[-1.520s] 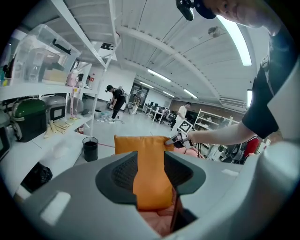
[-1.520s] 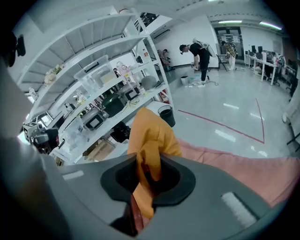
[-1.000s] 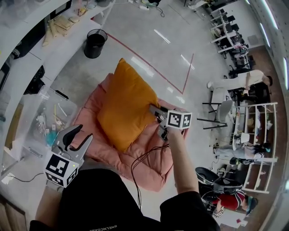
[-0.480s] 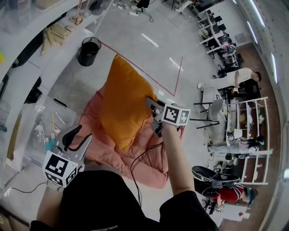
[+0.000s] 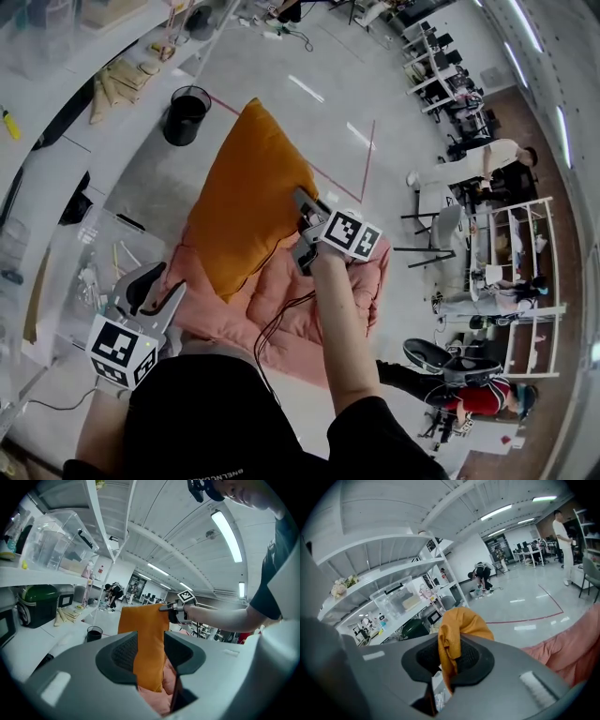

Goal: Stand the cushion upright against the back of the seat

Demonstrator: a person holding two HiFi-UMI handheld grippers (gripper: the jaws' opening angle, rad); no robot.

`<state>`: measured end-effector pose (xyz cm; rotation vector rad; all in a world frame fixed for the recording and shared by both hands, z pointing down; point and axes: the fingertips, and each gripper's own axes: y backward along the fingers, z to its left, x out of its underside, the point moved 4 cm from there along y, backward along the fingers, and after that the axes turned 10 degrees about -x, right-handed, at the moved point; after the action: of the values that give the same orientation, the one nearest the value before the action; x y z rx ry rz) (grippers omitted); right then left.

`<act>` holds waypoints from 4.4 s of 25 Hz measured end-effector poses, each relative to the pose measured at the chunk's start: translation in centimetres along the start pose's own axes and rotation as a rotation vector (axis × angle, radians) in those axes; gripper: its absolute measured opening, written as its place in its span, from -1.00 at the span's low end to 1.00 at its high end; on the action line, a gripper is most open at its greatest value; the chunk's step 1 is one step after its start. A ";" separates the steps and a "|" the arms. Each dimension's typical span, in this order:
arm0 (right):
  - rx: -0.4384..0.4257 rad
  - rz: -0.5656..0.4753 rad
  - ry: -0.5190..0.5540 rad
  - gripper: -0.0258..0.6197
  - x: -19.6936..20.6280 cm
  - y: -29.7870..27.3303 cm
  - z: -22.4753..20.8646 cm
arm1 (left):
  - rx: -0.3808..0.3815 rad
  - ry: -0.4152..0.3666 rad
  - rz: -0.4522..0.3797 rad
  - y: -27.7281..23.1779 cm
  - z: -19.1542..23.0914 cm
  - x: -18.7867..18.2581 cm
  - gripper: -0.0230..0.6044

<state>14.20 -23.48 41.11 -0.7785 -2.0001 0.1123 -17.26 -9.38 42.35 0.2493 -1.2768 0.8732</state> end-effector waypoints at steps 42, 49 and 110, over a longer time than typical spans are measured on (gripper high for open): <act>0.293 -0.409 -0.361 -0.77 23.7 19.2 -15.4 | 0.196 -0.181 0.228 -7.7 -12.0 4.1 -0.35; 0.363 -0.417 -0.376 -0.76 25.6 23.7 -18.5 | 0.249 -0.218 0.267 -10.5 -15.4 4.9 -0.35; 0.489 -0.295 -0.391 -0.34 31.3 38.7 -21.8 | 0.459 -0.298 0.327 -15.7 -25.9 7.4 -0.36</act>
<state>39.58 19.95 61.75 -0.1497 -2.2949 0.5927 12.56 -0.88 45.50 0.5605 -1.4003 1.4528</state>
